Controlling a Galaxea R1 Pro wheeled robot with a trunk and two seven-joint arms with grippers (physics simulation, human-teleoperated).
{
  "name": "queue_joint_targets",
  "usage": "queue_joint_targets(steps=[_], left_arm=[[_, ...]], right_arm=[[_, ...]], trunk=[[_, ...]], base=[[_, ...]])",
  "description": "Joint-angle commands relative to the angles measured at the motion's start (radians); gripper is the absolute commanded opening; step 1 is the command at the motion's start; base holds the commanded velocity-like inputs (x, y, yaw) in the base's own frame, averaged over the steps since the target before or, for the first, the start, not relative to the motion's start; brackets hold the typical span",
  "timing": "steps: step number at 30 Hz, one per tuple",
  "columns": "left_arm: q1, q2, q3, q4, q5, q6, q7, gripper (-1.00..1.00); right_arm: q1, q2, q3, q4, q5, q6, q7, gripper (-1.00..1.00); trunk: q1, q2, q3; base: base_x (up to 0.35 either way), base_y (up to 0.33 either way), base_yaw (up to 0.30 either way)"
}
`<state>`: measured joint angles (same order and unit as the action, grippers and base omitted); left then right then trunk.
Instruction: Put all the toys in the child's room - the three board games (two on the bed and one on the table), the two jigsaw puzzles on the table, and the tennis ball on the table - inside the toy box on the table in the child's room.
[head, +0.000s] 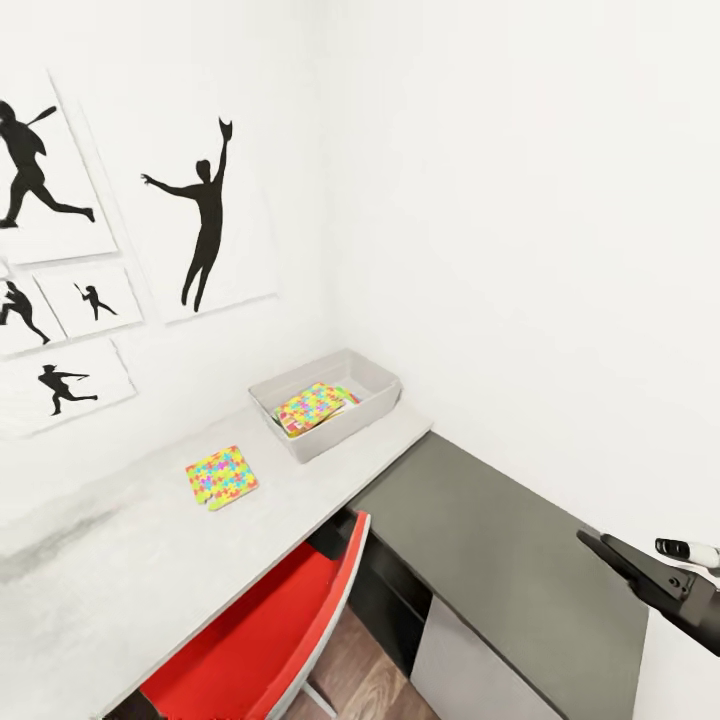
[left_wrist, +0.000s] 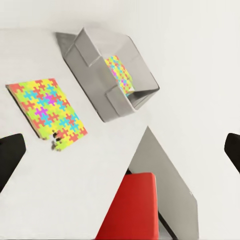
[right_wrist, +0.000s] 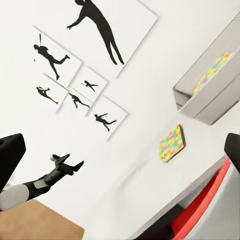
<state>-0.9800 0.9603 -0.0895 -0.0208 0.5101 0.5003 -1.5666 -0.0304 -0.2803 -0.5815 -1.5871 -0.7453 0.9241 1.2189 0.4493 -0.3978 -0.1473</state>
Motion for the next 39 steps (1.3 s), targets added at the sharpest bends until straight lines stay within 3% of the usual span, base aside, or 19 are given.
queue_joint_targets(steps=[1,15,39], left_arm=[[-0.002,0.0,-0.009,0.001,0.005,0.011,-0.004,1.0],[-0.002,0.0,-0.009,0.001,0.005,0.011,-0.004,1.0],[-0.002,0.0,-0.009,0.001,0.005,0.01,-0.004,1.0]], right_arm=[[-0.001,0.0,-0.001,-0.001,-0.002,0.006,0.0,1.0],[-0.001,0.001,0.004,0.0,-0.001,0.014,-0.106,1.0],[-0.001,0.0,-0.003,-0.001,-0.003,0.021,-0.121,1.0]], trunk=[[0.001,-0.002,-0.001],[0.001,-0.002,0.005],[0.001,-0.002,0.005]], base=[[0.0,0.245,0.215],[0.0,0.109,0.119],[-0.013,0.019,0.003]])
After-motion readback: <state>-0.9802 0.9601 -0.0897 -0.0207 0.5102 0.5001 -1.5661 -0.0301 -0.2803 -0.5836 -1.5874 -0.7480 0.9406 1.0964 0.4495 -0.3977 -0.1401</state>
